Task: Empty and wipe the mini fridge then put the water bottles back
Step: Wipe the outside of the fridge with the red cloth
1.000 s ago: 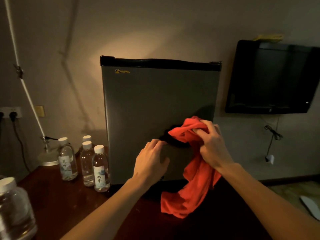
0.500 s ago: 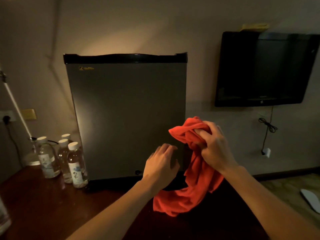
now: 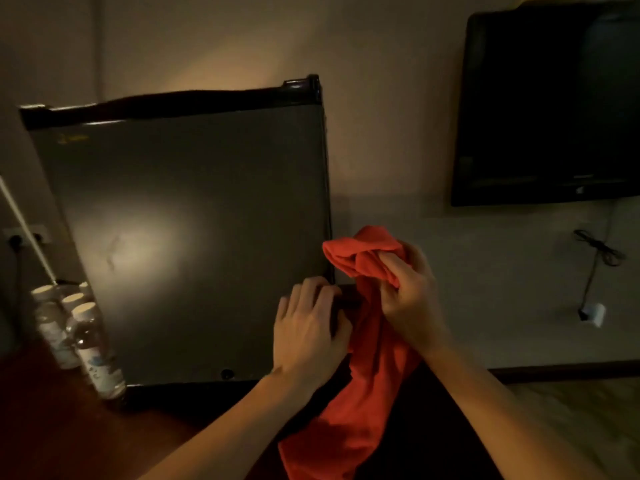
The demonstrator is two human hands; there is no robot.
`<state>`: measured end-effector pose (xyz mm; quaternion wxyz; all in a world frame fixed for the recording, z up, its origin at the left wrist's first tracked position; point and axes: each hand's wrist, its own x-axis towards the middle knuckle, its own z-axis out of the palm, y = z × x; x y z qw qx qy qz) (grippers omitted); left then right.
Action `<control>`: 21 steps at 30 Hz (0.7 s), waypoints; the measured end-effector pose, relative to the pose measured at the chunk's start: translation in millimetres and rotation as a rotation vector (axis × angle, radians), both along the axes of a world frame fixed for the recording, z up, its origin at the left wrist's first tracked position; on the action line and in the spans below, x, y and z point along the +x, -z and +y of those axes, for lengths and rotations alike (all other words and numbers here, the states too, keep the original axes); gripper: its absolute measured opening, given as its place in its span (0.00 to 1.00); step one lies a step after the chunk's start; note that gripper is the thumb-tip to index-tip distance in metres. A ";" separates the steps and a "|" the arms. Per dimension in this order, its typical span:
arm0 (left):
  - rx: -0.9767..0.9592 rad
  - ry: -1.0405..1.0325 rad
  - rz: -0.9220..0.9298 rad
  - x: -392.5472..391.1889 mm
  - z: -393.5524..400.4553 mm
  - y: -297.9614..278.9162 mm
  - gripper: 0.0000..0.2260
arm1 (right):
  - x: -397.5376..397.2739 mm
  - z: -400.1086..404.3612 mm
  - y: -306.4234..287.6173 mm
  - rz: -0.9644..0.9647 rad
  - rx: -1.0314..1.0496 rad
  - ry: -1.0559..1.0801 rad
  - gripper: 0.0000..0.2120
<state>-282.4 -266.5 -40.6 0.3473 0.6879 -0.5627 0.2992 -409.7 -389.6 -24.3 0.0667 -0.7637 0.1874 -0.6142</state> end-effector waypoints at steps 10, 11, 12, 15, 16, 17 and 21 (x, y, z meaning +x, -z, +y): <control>-0.086 -0.204 0.089 -15.6 -40.8 -68.8 0.19 | 8.4 -45.2 -57.6 0.012 0.120 -0.176 0.16; -0.056 -0.208 0.094 -18.1 -42.5 -76.1 0.20 | 8.4 -47.4 -65.1 0.035 0.137 -0.185 0.17; -0.022 -0.207 0.103 -22.1 -43.3 -82.8 0.20 | 7.7 -49.0 -72.4 0.057 0.156 -0.190 0.17; 0.086 -0.186 0.122 -35.4 -42.8 -101.6 0.23 | 3.1 -52.2 -94.0 0.105 0.198 -0.199 0.17; 0.122 -0.182 0.125 -38.5 -42.9 -107.3 0.24 | 0.9 -53.0 -99.7 0.120 0.215 -0.202 0.17; 0.151 -0.184 0.124 -40.8 -43.3 -112.2 0.25 | -1.3 -53.8 -105.1 0.140 0.227 -0.206 0.16; 0.229 -0.229 0.131 -48.1 -51.2 -128.7 0.26 | -13.1 -65.2 -123.0 0.224 0.246 -0.217 0.20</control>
